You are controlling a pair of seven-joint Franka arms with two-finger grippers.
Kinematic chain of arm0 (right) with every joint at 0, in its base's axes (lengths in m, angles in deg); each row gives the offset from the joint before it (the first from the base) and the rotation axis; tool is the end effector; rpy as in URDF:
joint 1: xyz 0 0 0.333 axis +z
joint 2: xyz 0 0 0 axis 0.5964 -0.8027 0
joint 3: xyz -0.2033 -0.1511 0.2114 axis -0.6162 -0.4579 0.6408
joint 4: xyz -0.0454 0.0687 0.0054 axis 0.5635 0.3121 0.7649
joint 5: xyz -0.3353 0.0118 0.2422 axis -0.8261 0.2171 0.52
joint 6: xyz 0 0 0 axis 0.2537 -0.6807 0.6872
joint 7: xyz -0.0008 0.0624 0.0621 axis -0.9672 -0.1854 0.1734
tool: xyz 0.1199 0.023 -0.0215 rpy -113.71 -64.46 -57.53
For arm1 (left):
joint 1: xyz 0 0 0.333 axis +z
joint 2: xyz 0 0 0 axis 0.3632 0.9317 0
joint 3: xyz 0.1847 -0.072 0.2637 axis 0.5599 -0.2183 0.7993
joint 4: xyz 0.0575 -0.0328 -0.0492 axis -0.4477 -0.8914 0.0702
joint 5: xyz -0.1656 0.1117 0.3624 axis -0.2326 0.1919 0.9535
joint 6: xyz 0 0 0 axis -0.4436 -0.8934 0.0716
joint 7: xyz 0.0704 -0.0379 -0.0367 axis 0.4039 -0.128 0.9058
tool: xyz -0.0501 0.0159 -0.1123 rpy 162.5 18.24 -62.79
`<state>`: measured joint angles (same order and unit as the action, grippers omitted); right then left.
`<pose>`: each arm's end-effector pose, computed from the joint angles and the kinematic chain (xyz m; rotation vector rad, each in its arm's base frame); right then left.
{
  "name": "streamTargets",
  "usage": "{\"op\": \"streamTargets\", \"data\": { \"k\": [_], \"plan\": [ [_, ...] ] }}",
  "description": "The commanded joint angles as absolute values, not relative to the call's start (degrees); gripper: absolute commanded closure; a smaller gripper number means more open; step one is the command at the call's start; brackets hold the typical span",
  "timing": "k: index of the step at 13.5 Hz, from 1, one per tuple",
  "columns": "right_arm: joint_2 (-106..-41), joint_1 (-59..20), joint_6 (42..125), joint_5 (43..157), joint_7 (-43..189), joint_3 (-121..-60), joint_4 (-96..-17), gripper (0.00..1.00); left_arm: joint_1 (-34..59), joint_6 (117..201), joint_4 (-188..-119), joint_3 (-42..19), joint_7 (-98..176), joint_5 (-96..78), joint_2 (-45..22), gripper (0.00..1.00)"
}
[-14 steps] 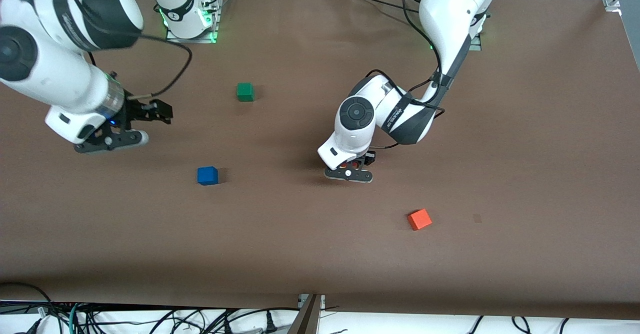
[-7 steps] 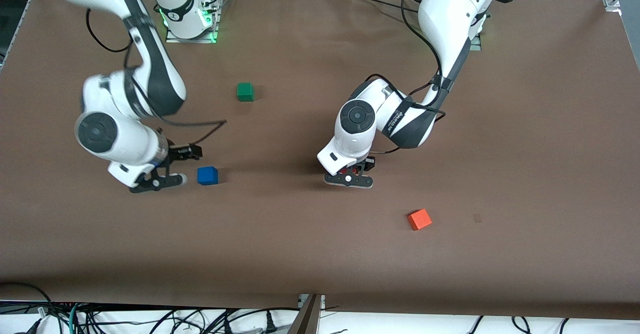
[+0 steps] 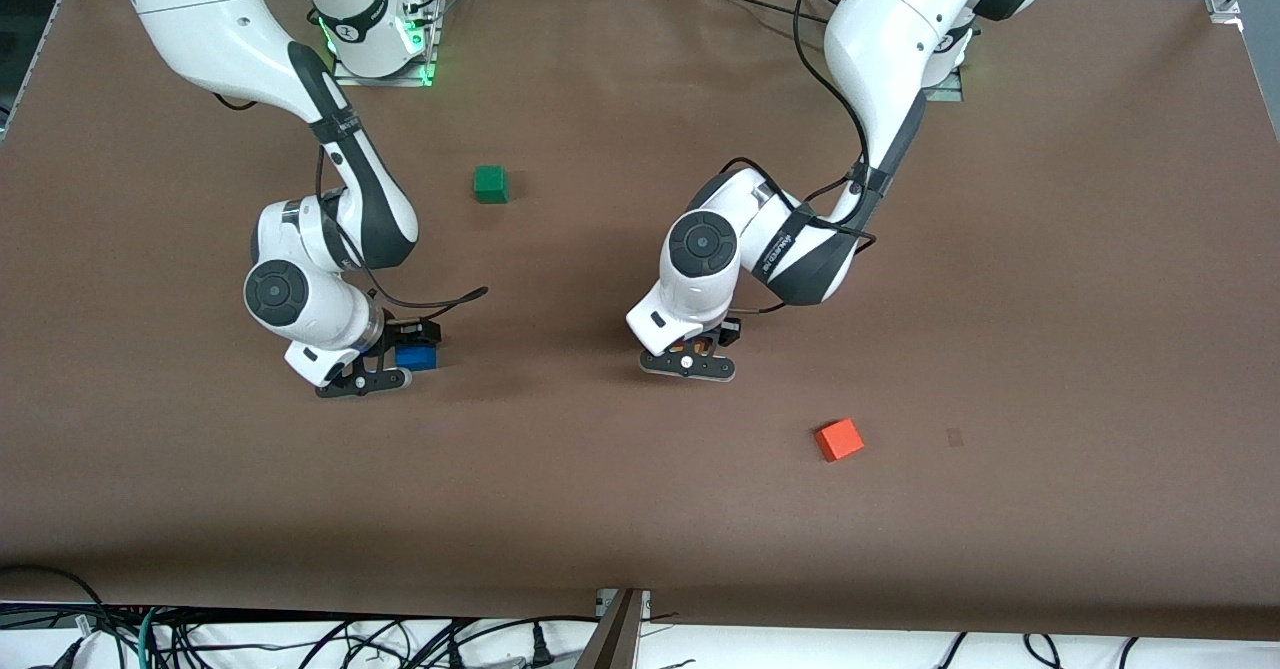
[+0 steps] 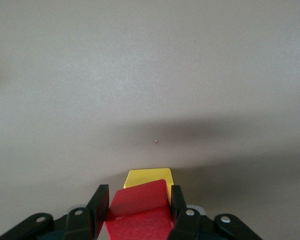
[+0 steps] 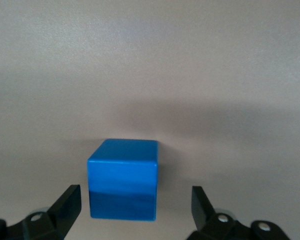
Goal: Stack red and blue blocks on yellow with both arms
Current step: 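Place the red cube on yellow while the right gripper grasps blue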
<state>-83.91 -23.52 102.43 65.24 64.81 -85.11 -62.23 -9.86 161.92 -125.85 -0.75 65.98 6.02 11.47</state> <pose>0.6469 0.1514 0.1858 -3.1123 -0.2255 0.1056 0.6291 -0.4625 0.2353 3.1348 -0.1630 -0.0003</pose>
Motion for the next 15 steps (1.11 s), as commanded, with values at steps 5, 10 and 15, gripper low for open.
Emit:
{"op": "streamTargets", "data": {
  "k": [5, 10, 15],
  "plan": [
    [-82.58, -22.38, 103.8, 66.2, 62.16, -84.83, -63.53, 0.55, -10.61, 162.06, -123.45, 0.2, 65.97, 6.93, 13.78, 0.01],
    [-80.82, -22.11, 92.41, 66.2, 62.51, -82.72, -54.51, 0.55, -8.86, 161.19, -120.56, 0.99, 65.62, 6.41, 13.34, 0.0],
    [-80.99, -14.93, 80.88, 66.2, 54.27, -82.72, -42.81, 0.54, -3.5, 151.54, -112.31, 0.64, 63.6, 6.23, 12.38, 0.0]
  ]
}}
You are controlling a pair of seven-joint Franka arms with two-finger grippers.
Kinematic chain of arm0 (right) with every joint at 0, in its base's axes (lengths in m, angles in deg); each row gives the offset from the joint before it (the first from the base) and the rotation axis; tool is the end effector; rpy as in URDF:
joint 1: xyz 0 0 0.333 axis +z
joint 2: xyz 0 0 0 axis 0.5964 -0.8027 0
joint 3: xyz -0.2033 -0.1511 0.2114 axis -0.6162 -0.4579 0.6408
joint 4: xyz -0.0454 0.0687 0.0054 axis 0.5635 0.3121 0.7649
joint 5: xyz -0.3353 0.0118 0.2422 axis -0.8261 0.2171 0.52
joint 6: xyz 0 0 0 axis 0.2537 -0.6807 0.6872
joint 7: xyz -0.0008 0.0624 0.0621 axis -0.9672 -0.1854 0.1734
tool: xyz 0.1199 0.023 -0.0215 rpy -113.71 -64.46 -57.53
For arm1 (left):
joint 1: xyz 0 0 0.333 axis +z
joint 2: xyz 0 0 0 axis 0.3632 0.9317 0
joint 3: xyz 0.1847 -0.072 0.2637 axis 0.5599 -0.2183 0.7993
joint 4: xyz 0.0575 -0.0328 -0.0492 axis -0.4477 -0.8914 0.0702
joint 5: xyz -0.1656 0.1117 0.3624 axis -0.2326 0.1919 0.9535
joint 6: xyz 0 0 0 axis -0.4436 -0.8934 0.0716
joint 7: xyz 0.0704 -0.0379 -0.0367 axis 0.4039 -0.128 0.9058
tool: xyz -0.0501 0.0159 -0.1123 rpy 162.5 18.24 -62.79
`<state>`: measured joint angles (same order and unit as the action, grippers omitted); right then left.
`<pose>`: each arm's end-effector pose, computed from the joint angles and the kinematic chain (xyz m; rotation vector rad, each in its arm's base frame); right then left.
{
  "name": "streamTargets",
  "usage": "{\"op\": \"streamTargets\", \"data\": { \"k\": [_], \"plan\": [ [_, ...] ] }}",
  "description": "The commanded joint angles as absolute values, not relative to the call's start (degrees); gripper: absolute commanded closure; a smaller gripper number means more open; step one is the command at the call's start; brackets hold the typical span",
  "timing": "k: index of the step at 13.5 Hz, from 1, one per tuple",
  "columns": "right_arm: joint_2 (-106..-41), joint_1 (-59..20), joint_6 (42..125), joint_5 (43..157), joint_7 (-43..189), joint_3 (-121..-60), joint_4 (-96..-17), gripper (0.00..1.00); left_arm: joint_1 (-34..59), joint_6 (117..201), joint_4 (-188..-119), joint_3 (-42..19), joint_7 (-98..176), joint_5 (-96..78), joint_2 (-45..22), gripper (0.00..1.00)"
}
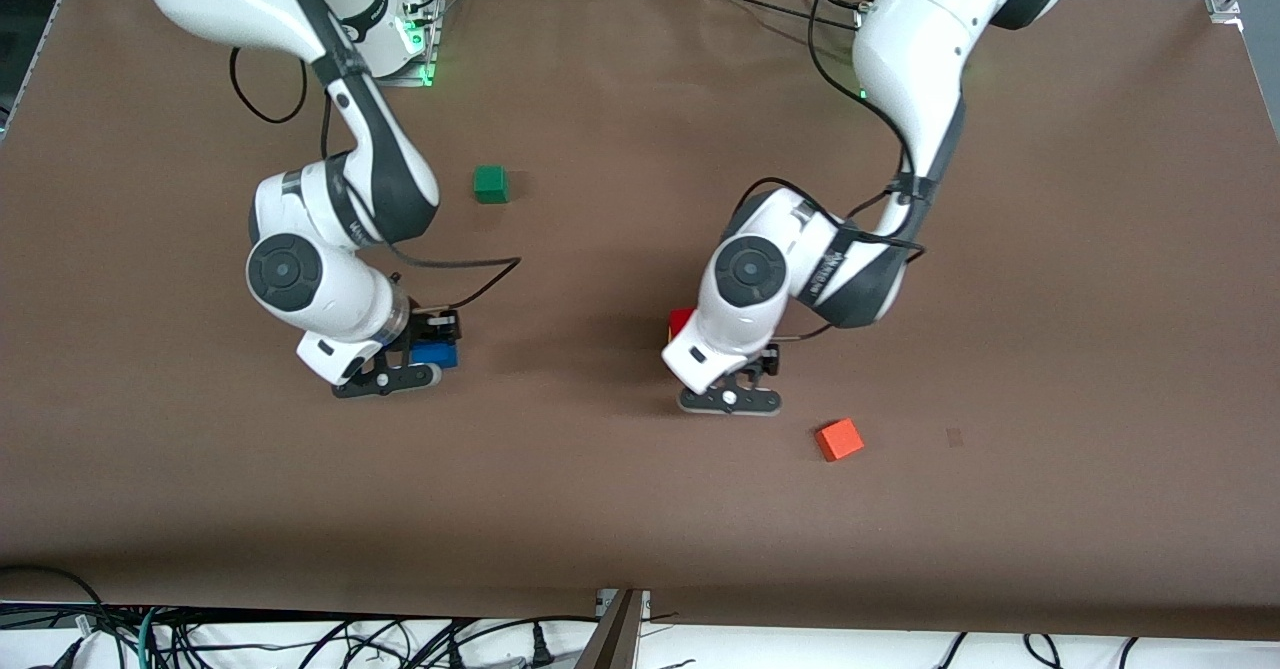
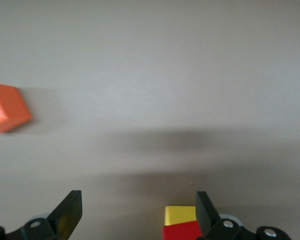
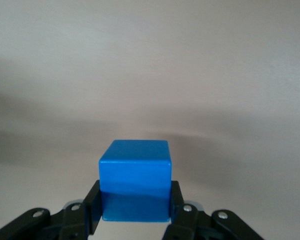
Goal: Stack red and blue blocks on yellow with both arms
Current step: 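Carry the blue cube over the stack while the left gripper withdraws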
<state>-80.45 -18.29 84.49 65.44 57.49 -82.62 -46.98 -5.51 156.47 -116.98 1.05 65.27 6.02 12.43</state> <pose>0.6671 0.2525 0.3217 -3.0847 -0.2399 0.1010 0.6944 -0.4034 0.2876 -3.1402 0.0083 -0.0765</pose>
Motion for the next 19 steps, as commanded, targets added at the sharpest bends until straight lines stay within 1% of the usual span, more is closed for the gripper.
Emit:
{"op": "streamTargets", "data": {
  "k": [1, 4, 6, 8, 11, 13, 14, 17, 19],
  "plan": [
    [-81.0, -12.9, 79.82, 66.2, 51.99, -82.72, -41.57, 0.54, -1.57, 150.91, -111.34, 0.82, 63.16, 6.32, 11.5, 0.0],
    [-81.61, -5.53, 78.22, 66.03, 39.62, -82.81, -38.32, 0.53, 6.25, 150.03, -110.97, 0.55, 56.59, 6.14, 7.03, 0.0],
    [-83.97, -1.83, 78.22, 66.03, 33.36, -82.81, -34.03, 0.53, 11.08, 146.87, -110.97, 0.29, 49.14, 6.05, 3.77, 0.0],
    [-87.92, 0.64, 78.83, 66.2, 29.22, -82.72, -27.88, 0.53, 15.04, 142.31, -111.06, 0.29, 41.83, 5.97, 0.43, 0.0],
    [-96.44, 4.59, 79.71, 66.12, 21.23, -82.72, -16.54, 0.53, 19.35, 135.8, -111.5, 0.38, 39.95, 6.05, -5.19, 0.0],
    [-98.04, 6.88, 82.95, 66.03, 17.88, -82.89, -16.07, 0.53, 22.25, 132.72, -111.5, 0.38, 39.95, 6.05, -6.96, 0.0],
    [-98.83, 7.67, 83.93, 65.94, 17.17, -82.89, -16.07, 0.53, 23.92, 132.62, -111.5, 0.29, 39.95, 6.05, -7.14, 0.0],
    [-100.41, 9.09, 87.26, 65.68, 16.9, -83.16, -16.07, 0.53, 24.2, 132.45, -111.5, 0.38, 39.95, 6.05, -7.14, 0.0],
    [-100.77, 9.35, 87.54, 65.07, 17.07, -83.33, -16.16, 0.52, 25.59, 131.14, -111.5, 0.38, 39.87, 5.97, -7.32, 0.0]
  ]
}}
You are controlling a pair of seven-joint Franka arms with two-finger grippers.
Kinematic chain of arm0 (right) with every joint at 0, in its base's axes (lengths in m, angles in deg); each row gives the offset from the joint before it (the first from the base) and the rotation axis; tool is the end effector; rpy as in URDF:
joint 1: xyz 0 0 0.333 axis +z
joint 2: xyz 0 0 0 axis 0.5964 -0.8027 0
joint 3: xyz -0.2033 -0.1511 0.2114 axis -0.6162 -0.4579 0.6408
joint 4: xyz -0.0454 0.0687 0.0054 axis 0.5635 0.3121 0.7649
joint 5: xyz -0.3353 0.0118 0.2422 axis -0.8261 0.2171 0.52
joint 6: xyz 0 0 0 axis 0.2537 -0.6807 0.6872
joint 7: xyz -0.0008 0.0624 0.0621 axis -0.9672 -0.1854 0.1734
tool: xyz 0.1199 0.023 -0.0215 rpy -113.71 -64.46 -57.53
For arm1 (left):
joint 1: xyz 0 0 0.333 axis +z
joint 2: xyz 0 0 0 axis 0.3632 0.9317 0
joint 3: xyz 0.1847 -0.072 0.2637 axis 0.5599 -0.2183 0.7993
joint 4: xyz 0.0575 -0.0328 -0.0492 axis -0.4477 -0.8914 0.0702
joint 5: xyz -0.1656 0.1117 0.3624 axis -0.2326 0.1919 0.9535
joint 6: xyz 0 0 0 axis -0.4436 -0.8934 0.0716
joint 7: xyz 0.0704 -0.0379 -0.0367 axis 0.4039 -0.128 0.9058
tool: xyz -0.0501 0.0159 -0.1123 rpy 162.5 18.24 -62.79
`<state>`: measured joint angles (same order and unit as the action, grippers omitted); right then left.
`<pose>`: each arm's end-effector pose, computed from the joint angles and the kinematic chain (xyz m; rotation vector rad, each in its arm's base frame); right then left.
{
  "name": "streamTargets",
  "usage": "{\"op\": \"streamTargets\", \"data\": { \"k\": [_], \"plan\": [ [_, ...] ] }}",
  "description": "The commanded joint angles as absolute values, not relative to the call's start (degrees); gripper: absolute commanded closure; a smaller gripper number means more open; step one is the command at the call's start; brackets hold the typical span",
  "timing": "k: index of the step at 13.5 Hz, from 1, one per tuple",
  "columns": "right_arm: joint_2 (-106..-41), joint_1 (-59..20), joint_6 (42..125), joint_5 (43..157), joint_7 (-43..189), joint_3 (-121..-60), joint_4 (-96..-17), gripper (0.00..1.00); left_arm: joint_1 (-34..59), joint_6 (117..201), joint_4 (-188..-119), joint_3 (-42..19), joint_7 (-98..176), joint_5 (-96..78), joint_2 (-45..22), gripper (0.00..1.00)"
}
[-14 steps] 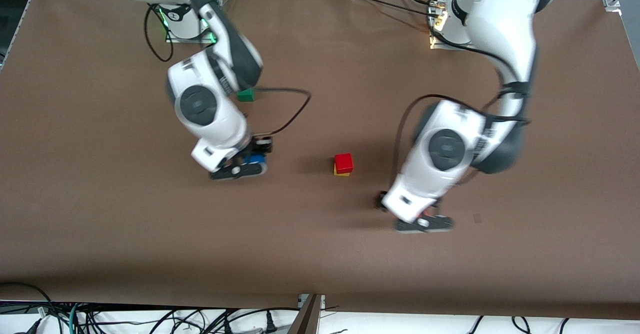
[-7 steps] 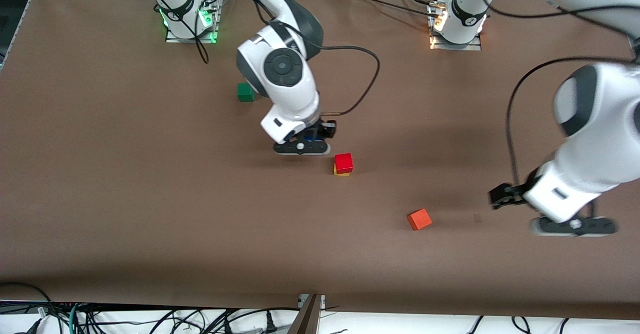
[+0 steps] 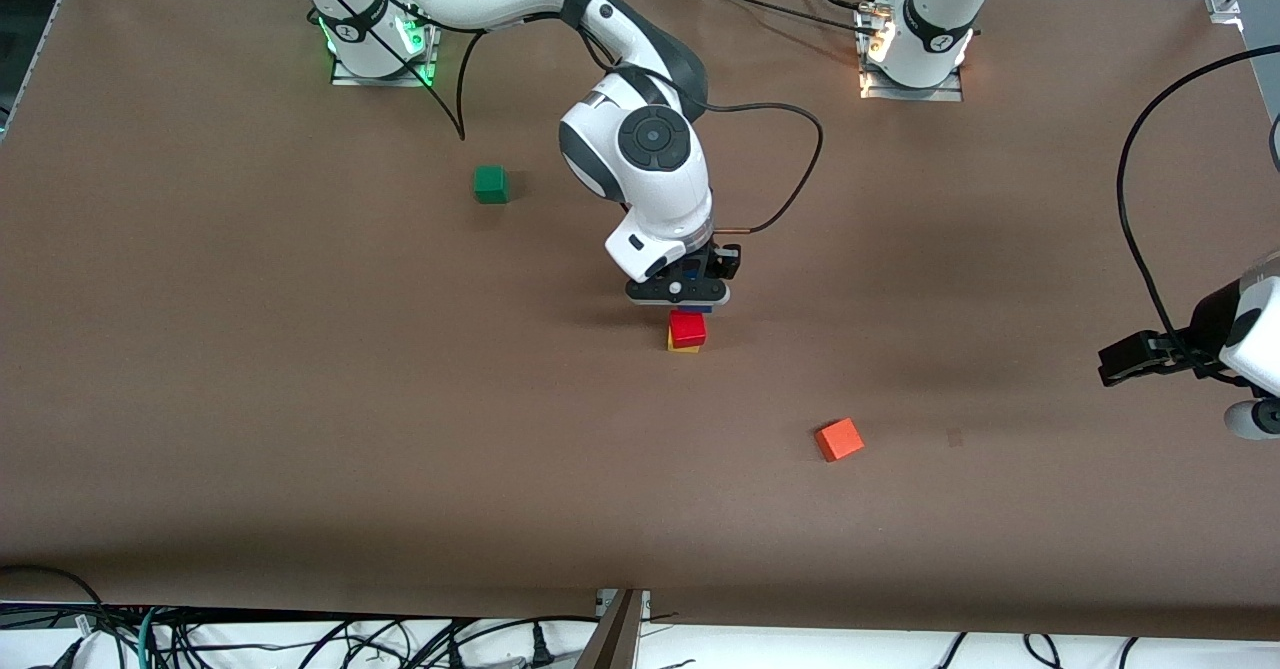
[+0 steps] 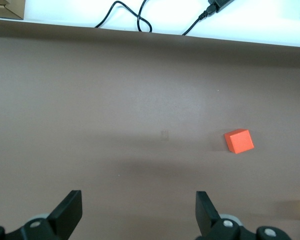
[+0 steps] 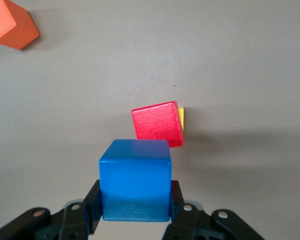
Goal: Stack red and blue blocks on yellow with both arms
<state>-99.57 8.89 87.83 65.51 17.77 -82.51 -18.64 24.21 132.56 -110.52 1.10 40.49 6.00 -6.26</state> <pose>0.5554 0.6046 0.3162 -2.9617 0.1090 -0.0805 0.7355 0.0001 0.5587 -3.0813 -0.1648 -0.1015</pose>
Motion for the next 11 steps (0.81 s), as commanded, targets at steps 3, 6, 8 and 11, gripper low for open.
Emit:
{"op": "streamTargets", "data": {
  "k": [3, 6, 8, 11],
  "plan": [
    [-100.95, 9.7, 86.75, 60.77, 17.6, -83.25, -16.33, 0.52, 28.67, 125.7, -111.76, 0.47, 39.86, 1.85, -8.37, 0.0],
    [-101.56, 9.62, 87.62, 60.4, 18.12, -83.51, -16.25, 0.52, 29.3, 121.12, -111.94, 0.73, 39.6, 1.83, -9.42, 0.0],
    [-101.91, 9.27, 88.5, 60.4, 18.22, -83.51, -16.16, 0.51, 29.21, 119.79, -112.9, 0.9, 39.6, 1.83, -10.39, 0.0],
    [-102.44, 9.35, 89.2, 60.4, 18.22, -83.6, -16.16, 0.49, 28.95, 123.72, -124.03, 0.99, 39.69, 0.61, -18.19, 0.0]
  ]
}}
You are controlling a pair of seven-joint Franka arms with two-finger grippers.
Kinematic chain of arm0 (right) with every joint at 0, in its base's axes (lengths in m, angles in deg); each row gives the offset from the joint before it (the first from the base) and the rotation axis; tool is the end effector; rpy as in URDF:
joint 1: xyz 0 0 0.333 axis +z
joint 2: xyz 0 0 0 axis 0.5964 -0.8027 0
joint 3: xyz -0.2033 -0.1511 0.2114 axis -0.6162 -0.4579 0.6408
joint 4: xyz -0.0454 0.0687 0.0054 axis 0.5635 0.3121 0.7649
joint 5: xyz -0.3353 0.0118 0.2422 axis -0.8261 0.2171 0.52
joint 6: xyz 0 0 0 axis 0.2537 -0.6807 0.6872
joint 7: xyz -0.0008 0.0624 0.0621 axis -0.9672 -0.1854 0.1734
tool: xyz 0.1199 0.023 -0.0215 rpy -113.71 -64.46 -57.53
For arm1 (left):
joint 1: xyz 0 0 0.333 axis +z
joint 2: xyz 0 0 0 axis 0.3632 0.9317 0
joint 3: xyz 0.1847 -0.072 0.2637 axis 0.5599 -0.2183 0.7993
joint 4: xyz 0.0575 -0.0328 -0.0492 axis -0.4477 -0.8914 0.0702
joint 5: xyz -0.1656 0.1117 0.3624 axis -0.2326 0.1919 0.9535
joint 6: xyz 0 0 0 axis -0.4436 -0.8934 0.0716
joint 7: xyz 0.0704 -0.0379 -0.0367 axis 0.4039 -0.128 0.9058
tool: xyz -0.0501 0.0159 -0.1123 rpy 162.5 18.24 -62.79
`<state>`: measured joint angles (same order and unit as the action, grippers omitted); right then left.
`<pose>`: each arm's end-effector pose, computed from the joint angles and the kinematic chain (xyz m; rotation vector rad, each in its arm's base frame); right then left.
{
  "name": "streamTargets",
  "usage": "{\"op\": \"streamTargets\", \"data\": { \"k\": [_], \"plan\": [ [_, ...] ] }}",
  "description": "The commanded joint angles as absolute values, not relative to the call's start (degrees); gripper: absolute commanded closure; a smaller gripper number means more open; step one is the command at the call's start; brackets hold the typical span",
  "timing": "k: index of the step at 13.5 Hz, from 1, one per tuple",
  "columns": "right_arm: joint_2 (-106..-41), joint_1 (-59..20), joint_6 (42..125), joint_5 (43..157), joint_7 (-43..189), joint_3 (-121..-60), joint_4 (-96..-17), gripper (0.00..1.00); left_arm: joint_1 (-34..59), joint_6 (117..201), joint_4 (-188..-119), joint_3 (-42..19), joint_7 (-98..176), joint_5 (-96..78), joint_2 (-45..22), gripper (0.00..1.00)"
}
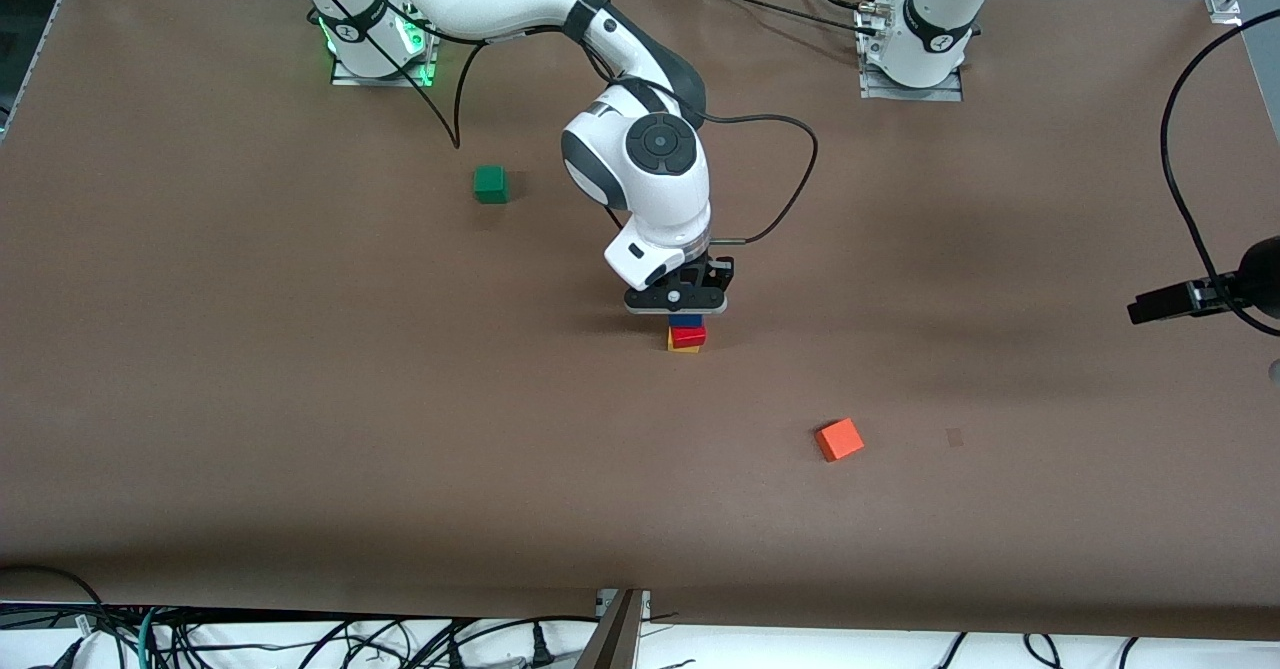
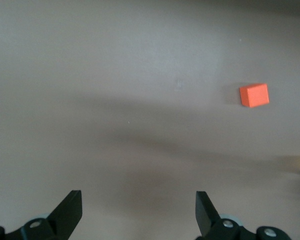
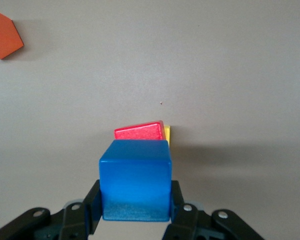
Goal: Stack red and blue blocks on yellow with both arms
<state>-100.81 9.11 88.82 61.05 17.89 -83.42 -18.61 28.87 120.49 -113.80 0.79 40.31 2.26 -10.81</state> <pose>0.5640 0.5985 0.3001 -3.0167 0.0663 -0.1722 0.6877 0.0439 0.5698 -3.1186 -0.2752 0.1997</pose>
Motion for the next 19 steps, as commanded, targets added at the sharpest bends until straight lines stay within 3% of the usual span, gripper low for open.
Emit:
{"op": "streamTargets", "data": {
  "k": [1, 6, 8, 11, 16, 19],
  "plan": [
    [-102.44, 9.35, 89.82, 60.4, 18.13, -83.51, -16.16, 0.48, 28.77, 125.92, -128.07, 1.08, 39.69, 0.43, -20.48, 0.0],
    [-102.62, 9.35, 89.91, 60.06, 18.13, -83.51, -16.25, 0.21, 27.45, 132.88, -139.97, 1.61, 40.13, 0.52, -27.88, 0.0],
    [-102.27, 9.18, 89.3, 60.05, 18.22, -83.6, -16.25, 0.01, 27.28, 135.16, -142.95, 1.61, 40.39, 0.52, -29.63, 0.0],
    [-100.87, 9.09, 84.57, 60.4, 18.13, -83.68, -15.98, 0.01, 27.27, 135.96, -144.02, 1.52, 40.57, 0.43, -29.91, 0.0],
    [-89.45, 2.69, 74.19, 62.6, 19.96, -83.42, -16.59, 0.0, 27.98, 135.78, -140.43, 1.26, 39.86, 0.16, -27.54, 0.0],
    [-82.69, -2.93, 62.79, 67.94, 27.93, -83.68, -18.35, 0.0, 28.15, 135.78, -139.1, 1.26, 39.95, 0.08, -26.65, 0.0]
  ]
}}
